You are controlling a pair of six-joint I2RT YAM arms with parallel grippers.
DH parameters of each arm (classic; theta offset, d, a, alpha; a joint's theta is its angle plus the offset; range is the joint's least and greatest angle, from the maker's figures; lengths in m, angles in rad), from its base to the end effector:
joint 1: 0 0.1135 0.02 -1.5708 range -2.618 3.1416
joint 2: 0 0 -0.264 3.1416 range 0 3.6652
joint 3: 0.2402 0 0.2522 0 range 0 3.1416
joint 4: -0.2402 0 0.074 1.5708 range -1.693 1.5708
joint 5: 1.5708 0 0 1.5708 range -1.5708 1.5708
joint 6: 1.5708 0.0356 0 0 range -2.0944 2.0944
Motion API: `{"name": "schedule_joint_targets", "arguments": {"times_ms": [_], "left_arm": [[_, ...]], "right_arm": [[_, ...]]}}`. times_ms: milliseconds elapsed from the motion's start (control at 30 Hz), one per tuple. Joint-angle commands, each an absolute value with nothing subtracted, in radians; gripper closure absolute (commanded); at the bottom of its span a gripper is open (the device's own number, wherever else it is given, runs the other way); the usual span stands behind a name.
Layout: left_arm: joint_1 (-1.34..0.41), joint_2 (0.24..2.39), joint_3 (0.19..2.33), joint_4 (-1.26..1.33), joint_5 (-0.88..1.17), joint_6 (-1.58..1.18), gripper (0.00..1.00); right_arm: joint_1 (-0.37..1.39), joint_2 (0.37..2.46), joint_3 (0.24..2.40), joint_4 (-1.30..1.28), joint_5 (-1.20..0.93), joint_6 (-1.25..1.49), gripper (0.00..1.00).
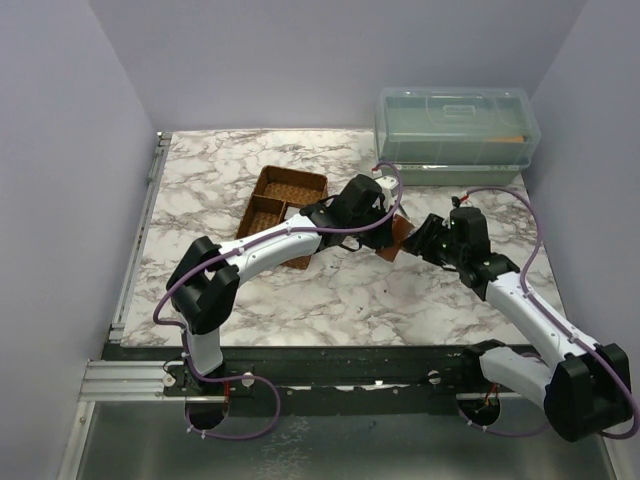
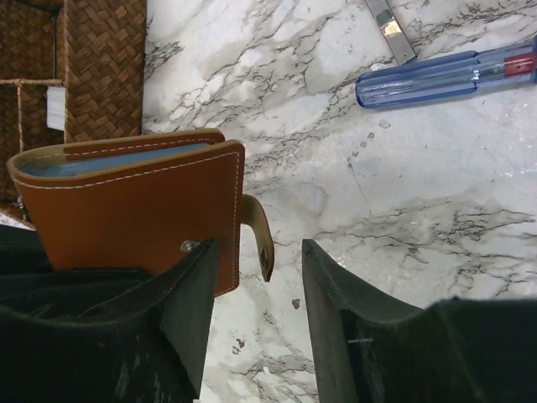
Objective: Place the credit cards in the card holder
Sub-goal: Open the card holder at the center of the board.
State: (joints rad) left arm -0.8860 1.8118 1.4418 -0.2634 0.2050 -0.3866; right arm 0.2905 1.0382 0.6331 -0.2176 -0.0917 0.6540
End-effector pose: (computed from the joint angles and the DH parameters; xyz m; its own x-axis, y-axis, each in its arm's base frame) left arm 0.2606 -0.3305 0.2728 -0.6718 0.2390 -0.7011 0.6573 0.6287 -0.4155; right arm 0.2133 0.0672 0.2357 -0.6604 0.4349 -0.6122 0.0570 0.8419 0.5366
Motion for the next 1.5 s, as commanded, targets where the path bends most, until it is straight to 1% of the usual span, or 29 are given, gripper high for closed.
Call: {"name": "schedule_joint_targets", "arguments": {"times_ms": [0, 200, 300, 333, 367, 400, 467, 500, 700, 800, 900, 967, 1067, 1267, 1467], "left_arm": [[-0.892, 1.766, 1.471, -0.232, 0.247, -0.370, 1.00], [-0.892, 1.772, 1.468, -0.227, 0.259, -0.371, 1.00], [-0.890, 1.783, 1.458, -0.217, 0.255, -0.381, 1.00], [-0.888, 1.788, 1.454, -0.215, 0.243, -0.390, 1.00], [-0.885, 1.793, 1.450, -0.215, 0.235, -0.404, 0.97], [-0.878, 1.799, 1.443, -0.211, 0.231, -0.422, 0.88], [-0.862, 1.811, 1.430, -0.202, 0.233, -0.459, 0.74], [-0.854, 1.820, 1.424, -0.199, 0.240, -0.478, 0.70], [-0.812, 1.911, 1.429, -0.196, 0.318, -0.584, 0.57], [-0.801, 1.938, 1.428, -0.196, 0.340, -0.609, 0.48], [-0.801, 1.940, 1.432, -0.199, 0.322, -0.605, 0.36], [-0.799, 1.940, 1.433, -0.205, 0.313, -0.601, 0.30], [-0.802, 1.943, 1.436, -0.208, 0.328, -0.600, 0.27], [-0.818, 1.952, 1.462, -0.228, 0.363, -0.558, 0.22], [-0.852, 1.966, 1.492, -0.282, 0.293, -0.489, 0.20]], "right_arm": [[0.288, 1.058, 0.603, -0.175, -0.110, 0.647, 0.55], [0.288, 1.068, 0.597, -0.183, -0.090, 0.644, 0.76], [0.288, 1.061, 0.600, -0.206, -0.086, 0.645, 0.98], [0.288, 1.055, 0.603, -0.222, -0.087, 0.648, 0.99], [0.288, 1.045, 0.606, -0.239, -0.091, 0.647, 1.00], [0.288, 1.032, 0.607, -0.252, -0.099, 0.643, 1.00], [0.288, 1.005, 0.605, -0.283, -0.114, 0.635, 1.00], [0.288, 0.993, 0.600, -0.292, -0.122, 0.632, 1.00], [0.288, 0.987, 0.555, -0.279, -0.164, 0.651, 1.00], [0.288, 1.002, 0.546, -0.277, -0.165, 0.662, 1.00], [0.288, 1.013, 0.563, -0.300, -0.154, 0.670, 1.00], [0.288, 1.015, 0.581, -0.317, -0.174, 0.668, 1.00], [0.288, 1.008, 0.585, -0.298, -0.206, 0.668, 1.00], [0.288, 1.010, 0.611, -0.320, -0.203, 0.665, 1.00], [0.288, 1.001, 0.635, -0.343, -0.194, 0.666, 1.00]]}}
